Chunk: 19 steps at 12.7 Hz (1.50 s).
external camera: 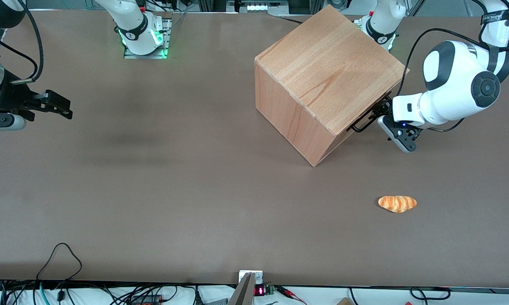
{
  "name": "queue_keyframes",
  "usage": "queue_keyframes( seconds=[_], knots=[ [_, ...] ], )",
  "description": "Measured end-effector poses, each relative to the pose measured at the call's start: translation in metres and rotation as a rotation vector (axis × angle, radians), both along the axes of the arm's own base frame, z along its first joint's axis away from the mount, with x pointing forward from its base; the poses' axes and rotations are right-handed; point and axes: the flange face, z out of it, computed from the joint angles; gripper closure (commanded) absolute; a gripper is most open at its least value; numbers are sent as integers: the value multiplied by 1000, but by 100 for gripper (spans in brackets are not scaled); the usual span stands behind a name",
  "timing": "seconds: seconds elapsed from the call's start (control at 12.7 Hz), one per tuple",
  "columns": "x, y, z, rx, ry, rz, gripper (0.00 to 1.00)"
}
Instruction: Open top drawer with left arm
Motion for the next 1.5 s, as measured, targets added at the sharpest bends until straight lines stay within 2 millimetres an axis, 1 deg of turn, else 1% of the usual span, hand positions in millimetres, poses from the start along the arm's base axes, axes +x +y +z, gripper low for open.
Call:
queue_keyframes(
  seconds=[0.32,0.47,0.63,0.71,0.87,1.18,1.5],
  knots=[
    [2,7,-3,1,-3,14,0],
    [4,14,-2,1,-9,29,0],
    [13,36,2,3,-56,80,0],
    [20,52,6,9,-102,115,0],
    [26,85,9,20,-144,178,0],
    [36,118,15,41,-239,248,0],
    [46,138,19,59,-298,288,0]
  ],
)
